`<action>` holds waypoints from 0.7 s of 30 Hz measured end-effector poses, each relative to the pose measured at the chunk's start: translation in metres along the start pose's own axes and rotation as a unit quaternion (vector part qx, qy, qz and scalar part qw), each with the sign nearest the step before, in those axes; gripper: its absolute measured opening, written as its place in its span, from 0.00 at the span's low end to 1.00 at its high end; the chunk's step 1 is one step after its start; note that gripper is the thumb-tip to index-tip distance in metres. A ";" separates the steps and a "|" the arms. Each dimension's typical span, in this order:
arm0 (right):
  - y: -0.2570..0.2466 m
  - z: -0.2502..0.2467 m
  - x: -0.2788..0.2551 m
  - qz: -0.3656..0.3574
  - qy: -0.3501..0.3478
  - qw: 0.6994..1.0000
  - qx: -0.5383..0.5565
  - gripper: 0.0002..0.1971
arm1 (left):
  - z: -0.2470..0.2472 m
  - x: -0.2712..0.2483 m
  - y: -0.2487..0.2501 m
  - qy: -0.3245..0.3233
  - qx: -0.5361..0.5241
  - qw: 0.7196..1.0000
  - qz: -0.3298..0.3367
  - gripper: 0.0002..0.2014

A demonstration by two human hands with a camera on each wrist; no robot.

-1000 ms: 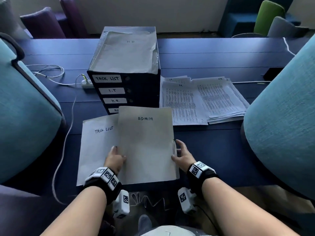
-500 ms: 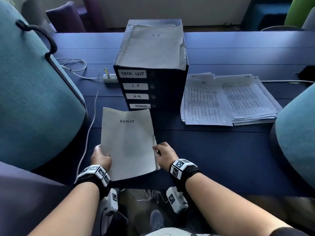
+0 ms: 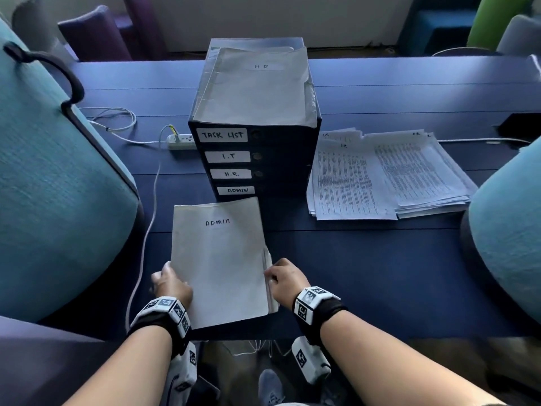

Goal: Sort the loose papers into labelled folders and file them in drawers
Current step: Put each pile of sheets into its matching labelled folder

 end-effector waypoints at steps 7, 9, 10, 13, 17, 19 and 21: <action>-0.001 -0.006 0.000 0.004 -0.049 0.998 -0.027 0.17 | 0.000 -0.009 0.058 -0.010 0.025 0.997 0.073 0.32; 0.000 -0.022 0.003 0.001 -0.027 0.999 -0.031 0.18 | -0.004 -0.014 0.092 -0.013 0.034 0.993 0.115 0.31; 0.001 -0.033 0.005 -0.004 -0.011 0.999 -0.034 0.17 | -0.007 -0.018 0.110 -0.008 0.036 0.989 0.141 0.30; 0.009 -0.064 0.009 -0.004 0.032 0.998 -0.060 0.17 | -0.020 -0.032 0.168 0.017 0.022 0.972 0.233 0.29; 0.031 -0.093 0.008 0.026 0.031 0.987 -0.157 0.19 | -0.036 -0.051 0.235 0.045 0.007 0.946 0.322 0.27; 0.046 -0.099 0.005 0.045 0.007 0.977 -0.207 0.20 | -0.045 -0.063 0.264 0.069 -0.006 0.927 0.368 0.27; 0.064 -0.101 0.001 0.069 -0.025 0.967 -0.245 0.22 | -0.049 -0.071 0.289 0.087 -0.014 0.911 0.403 0.27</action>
Point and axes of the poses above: each hand's wrist, its own x-axis towards the middle knuckle, its own z-axis out of the palm, y = z × x, the point moved 10 cm from there along x, towards the middle knuckle, and after that the axes turned 9 degrees about -x, right-handed, at the moved point
